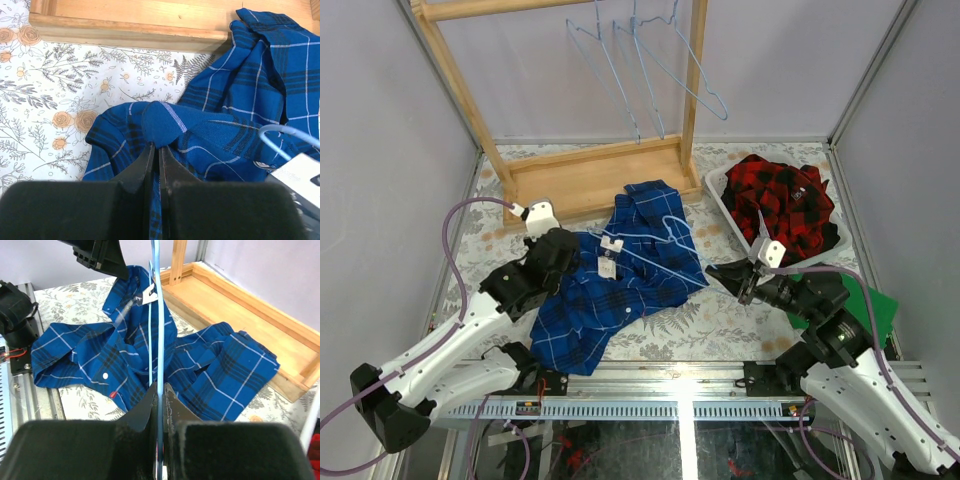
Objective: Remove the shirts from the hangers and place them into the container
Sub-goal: Remove the shirt from the hanger.
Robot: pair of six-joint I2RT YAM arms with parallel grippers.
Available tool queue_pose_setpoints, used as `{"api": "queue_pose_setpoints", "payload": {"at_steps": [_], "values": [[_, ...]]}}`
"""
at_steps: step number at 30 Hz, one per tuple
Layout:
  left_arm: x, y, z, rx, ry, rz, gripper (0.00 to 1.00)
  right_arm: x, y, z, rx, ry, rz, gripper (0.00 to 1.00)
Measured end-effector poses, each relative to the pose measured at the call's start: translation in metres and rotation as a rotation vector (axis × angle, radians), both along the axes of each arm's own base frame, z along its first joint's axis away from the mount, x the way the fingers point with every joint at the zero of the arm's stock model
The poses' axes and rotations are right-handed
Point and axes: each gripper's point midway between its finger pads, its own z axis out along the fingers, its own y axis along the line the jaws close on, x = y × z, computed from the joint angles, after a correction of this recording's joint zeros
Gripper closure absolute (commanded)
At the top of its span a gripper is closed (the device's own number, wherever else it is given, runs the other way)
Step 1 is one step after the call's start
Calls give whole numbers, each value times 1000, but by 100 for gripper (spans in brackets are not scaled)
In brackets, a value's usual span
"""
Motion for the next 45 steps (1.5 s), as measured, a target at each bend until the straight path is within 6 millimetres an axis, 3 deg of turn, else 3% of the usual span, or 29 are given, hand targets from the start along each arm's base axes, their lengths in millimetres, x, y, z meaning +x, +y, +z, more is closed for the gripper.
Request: {"api": "queue_pose_setpoints", "payload": {"at_steps": [6,15,20,24,29,36,41,43,45], "values": [[-2,-11,-3,-13,14,-74,90,4,-6,-2,-18,-16,-37,100],[-7,-35,5,-110,-27,-214,93,15,-2,-16,-39,59,-67,100],[-5,-38,-5,-95,6,-217,99,-3,15,-5,10,84,75,100],[-5,-39,-4,-121,4,-199,100,-7,31,-7,-23,155,182,100],[-5,-28,9,-167,-48,-125,100,-21,45,-17,-42,245,320,100],[-10,0,39,-227,-165,-29,100,-29,44,-3,-9,210,346,100],[-6,8,38,-224,-167,4,100,-32,44,0,2,211,358,100],[-5,5,36,-226,-157,-12,92,-27,42,2,4,201,323,100],[-7,0,33,-226,-150,-50,71,-20,38,4,9,181,262,100]]}}
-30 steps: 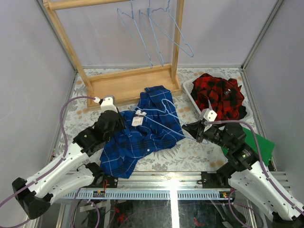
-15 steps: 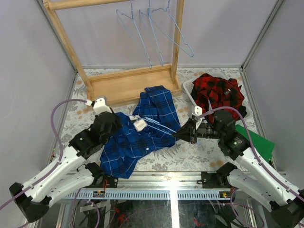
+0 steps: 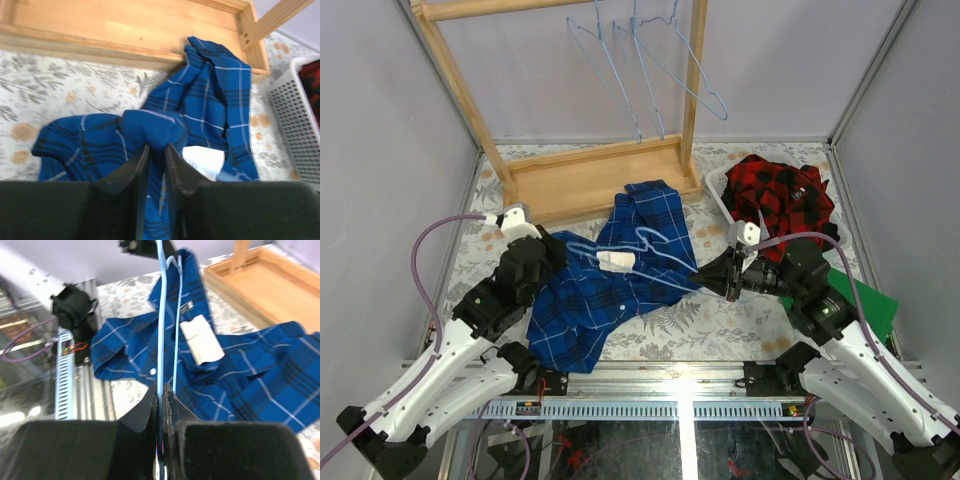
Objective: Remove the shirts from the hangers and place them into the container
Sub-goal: Remove the shirt from the hanger, then place the hanger at the clothesline.
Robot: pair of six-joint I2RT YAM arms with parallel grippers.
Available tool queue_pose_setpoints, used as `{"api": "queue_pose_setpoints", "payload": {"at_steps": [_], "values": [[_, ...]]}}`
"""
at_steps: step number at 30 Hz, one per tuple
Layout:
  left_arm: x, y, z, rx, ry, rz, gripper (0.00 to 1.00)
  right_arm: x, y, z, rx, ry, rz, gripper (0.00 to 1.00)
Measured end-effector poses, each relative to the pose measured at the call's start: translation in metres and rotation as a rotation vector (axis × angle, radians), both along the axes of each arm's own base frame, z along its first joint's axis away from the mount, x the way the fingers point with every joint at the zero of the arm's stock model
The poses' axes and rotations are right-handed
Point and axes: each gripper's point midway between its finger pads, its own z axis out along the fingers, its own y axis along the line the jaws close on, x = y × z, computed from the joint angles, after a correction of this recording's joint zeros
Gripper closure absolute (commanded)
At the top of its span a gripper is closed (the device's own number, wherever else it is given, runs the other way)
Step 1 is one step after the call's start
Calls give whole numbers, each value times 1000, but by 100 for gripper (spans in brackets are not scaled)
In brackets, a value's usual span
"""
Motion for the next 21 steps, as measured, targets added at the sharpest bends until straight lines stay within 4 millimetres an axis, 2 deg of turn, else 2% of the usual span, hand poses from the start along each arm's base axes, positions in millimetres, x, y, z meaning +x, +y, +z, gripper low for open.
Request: {"api": "queue_pose_setpoints", "payload": {"at_steps": [4,6,7,12,14,18,21], "values": [[-4,-6,0,15,-6,-64,55,12,-11,4,0,-35,-117,100],[-6,-8,3,24,-15,-94,42,18,-16,4,-5,-45,-163,100],[-6,-10,4,29,-19,-110,35,19,-18,4,-8,-46,-178,100],[-10,-24,15,55,-70,-237,14,22,-17,-7,-42,-20,-181,100],[-13,-33,23,55,-109,-307,10,22,-15,-15,-66,4,-168,100],[-24,-54,39,77,-203,-487,9,17,-9,-28,-101,49,-110,100],[-32,-71,36,128,-221,-634,9,10,-7,-29,-103,55,-69,100]]}}
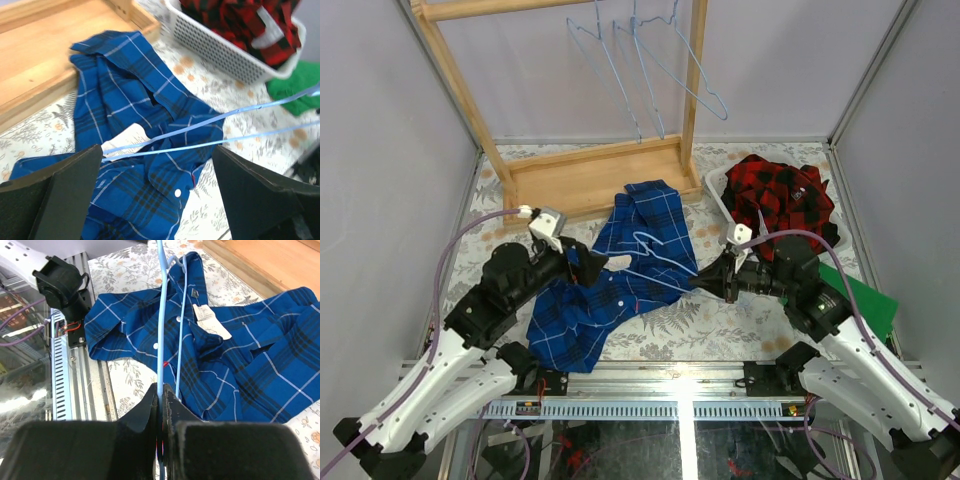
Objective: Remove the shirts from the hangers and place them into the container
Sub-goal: Place the hanger at the clothesline.
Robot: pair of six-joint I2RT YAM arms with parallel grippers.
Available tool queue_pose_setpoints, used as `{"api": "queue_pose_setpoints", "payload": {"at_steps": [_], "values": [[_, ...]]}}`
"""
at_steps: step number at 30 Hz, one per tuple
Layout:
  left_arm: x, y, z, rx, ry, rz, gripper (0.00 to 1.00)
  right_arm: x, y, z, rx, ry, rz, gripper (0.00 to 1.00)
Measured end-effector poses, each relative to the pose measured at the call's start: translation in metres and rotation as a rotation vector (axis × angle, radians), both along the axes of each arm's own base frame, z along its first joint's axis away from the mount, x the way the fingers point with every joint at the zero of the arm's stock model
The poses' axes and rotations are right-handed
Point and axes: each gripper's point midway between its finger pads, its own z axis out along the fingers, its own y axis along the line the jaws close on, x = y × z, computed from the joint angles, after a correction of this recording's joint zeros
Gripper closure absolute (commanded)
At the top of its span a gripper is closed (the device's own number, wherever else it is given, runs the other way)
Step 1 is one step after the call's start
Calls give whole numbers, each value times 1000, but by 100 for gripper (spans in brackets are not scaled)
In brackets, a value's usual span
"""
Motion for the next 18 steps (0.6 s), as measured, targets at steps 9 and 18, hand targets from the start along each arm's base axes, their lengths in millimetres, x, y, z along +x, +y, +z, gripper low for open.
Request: {"api": "queue_pose_setpoints", "payload": {"at_steps": [9,18], "values": [[-25,-28,-36,190,25,-321,11,-20,-1,12,33,-49,89,100],[-49,-25,-35,303,-62,-494,36,-31,-1,12,31,-73,149,100]]}}
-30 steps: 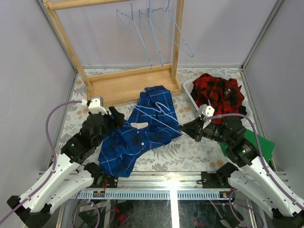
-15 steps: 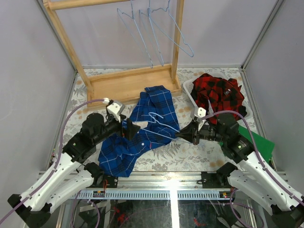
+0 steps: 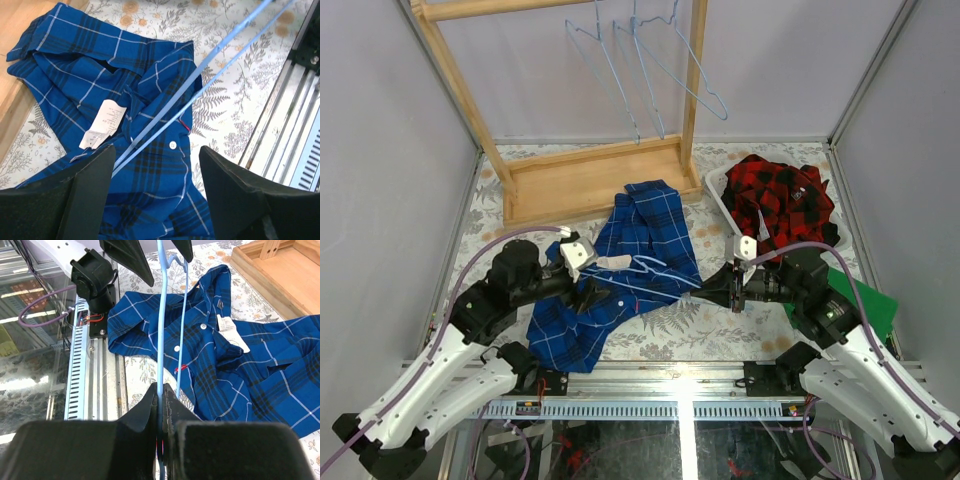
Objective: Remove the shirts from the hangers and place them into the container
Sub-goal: Place the hanger at the clothesline.
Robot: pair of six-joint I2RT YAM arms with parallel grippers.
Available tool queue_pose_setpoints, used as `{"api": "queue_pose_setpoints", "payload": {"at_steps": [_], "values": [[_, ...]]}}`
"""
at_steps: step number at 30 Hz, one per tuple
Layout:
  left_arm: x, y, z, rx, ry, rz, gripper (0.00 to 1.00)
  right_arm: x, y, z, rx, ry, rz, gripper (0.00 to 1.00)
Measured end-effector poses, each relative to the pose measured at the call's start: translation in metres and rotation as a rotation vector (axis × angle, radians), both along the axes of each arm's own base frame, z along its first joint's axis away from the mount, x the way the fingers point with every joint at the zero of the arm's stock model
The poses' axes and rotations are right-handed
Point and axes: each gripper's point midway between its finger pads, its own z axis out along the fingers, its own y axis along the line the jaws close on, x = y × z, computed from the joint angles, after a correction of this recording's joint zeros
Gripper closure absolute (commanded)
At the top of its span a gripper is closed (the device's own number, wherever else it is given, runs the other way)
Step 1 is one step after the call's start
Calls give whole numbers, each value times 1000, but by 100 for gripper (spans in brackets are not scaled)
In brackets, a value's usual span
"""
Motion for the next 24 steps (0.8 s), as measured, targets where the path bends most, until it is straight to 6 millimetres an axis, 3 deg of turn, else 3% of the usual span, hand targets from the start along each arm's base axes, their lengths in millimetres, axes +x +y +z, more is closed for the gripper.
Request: {"api": "queue_pose_setpoints", "payload": {"at_steps": [2,7,12,15,20,24], "values": [[-3,2,-1,24,-7,-21,38,-1,0,0,0,-7,7,100],[-10,7,-9,88,-1,-61,57,-5,-1,4,11,-28,26,100],[-12,11,-16,134,3,-79,94,-10,-2,8,20,-54,41,100],[-15,12,-16,149,-6,-101,100,-9,-3,9,21,-69,38,100],[-21,15,-16,155,-16,-124,100,-5,-3,8,18,-78,20,100],[-27,15,-14,154,-13,-149,100,-1,-4,9,20,-88,-3,93]]}}
